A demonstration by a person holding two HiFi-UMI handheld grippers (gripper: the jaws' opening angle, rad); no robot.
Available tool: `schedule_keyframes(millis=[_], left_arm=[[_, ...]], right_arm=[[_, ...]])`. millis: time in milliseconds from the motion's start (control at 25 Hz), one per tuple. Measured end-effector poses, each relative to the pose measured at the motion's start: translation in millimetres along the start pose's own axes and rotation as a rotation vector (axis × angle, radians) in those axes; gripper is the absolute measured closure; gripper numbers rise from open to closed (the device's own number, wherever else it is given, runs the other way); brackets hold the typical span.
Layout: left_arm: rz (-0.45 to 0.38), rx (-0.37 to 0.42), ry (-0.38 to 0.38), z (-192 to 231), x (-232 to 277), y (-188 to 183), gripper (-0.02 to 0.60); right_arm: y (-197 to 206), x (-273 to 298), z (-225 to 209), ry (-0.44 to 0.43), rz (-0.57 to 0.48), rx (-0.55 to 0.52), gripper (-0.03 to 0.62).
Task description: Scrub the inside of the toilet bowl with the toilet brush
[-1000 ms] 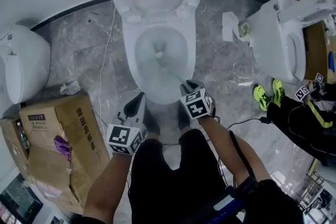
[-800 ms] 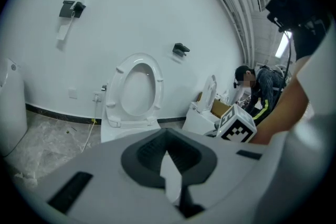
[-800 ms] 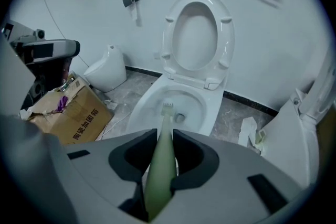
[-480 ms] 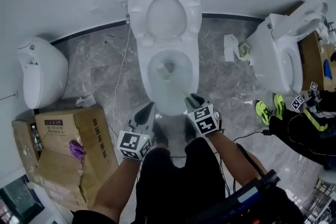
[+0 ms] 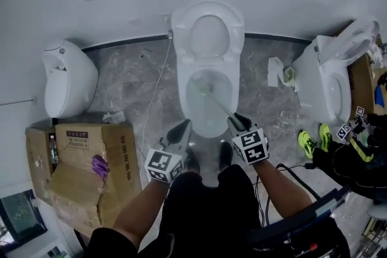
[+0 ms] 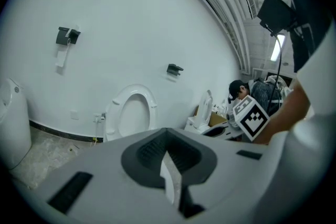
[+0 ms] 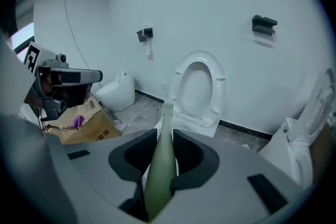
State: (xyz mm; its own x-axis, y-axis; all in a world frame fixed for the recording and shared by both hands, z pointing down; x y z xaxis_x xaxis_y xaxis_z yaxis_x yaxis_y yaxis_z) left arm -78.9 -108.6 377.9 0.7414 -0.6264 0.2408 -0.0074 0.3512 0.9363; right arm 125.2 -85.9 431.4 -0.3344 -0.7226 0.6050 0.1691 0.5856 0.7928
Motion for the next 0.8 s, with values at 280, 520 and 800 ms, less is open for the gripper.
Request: schedule_keyframes(millis=[280,520,800], left_arm=[[-0.092,0.084,-0.044,-9,-14,-55,0.572],[-0.146,0.101,-0.039,-16,-19,-94,0.572],[-0.183,0.081,-0.003,-33,-31,-125,0.572]], right_arm=[[-42,-43,-1,0.012,-0.085,0.023,0.493],[-69,-67,-4,0.014,-0.133,0.034,0.493],[-85,-96,-4,0.019,-0.172,0.076,0.493]])
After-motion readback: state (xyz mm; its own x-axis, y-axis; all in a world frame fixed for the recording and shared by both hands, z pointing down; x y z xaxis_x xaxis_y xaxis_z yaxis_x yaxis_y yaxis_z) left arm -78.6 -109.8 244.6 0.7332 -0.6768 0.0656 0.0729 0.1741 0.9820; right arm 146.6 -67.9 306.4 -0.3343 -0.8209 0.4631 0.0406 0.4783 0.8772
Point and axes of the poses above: the fingertips, and each gripper's own axes: x forward along the fingers, z to its left, y out of its underside, the point moved 6 cm from there along -x, backward along the fingers, and after that the axes turned 8 degrees about -z, right-handed, at the moved point
